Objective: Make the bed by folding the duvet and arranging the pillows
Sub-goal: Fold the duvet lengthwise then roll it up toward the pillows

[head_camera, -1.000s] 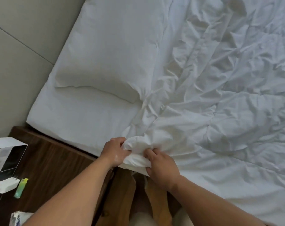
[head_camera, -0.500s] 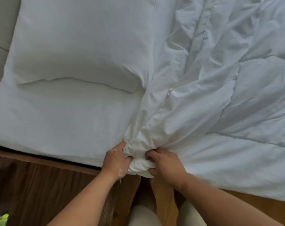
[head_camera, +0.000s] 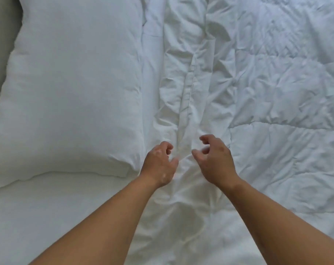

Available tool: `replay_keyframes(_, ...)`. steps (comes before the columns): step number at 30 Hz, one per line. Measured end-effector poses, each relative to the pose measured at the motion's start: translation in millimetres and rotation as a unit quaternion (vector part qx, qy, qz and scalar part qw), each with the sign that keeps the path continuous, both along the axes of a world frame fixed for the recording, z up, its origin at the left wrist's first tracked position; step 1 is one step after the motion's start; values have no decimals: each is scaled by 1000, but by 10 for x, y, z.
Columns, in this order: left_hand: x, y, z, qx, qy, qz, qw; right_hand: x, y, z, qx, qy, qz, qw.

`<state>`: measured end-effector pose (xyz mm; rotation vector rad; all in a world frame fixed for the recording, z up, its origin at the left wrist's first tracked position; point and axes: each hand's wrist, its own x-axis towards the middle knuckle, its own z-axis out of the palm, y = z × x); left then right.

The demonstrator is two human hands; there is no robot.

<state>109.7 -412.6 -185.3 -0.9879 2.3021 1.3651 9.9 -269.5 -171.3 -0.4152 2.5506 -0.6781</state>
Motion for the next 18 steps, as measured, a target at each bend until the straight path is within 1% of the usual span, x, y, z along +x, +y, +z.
replay_keyframes(2,-397,40,-107,23,-20,8,1000,-440,-189,-68,3,-15,-6,1000)
replay_keyframes(3,-551,75,-172,20,-32,6,999,-637,-298,-130,5,-22,-2,1000)
replay_keyframes(5,-787,156,-324,7,-57,11,998,-939,-516,-282,14,-41,11,999)
replay_keyframes(8,-1006,245,-561,-23,-83,55,995,-1102,-738,-589,42,-66,32,996)
replay_keyframes(10,-1094,250,-691,-50,-100,60,992,-1121,-789,-787,66,-37,53,996)
replay_keyframes(11,-1128,237,-727,-59,-111,54,991,-1147,-783,-854,62,-27,60,996)
replay_keyframes(12,-1156,213,-753,-61,-118,45,990,-1192,-762,-882,43,-28,59,997)
replay_keyframes(14,-1182,147,-725,-53,-120,23,991,-1313,-701,-872,-22,-70,27,997)
replay_keyframes(16,-1155,80,-560,-34,-105,18,994,-1403,-650,-747,-84,-130,-11,988)
replay_keyframes(18,-1063,-44,-303,-20,-95,33,995,-1390,-720,-533,-143,-162,-7,976)
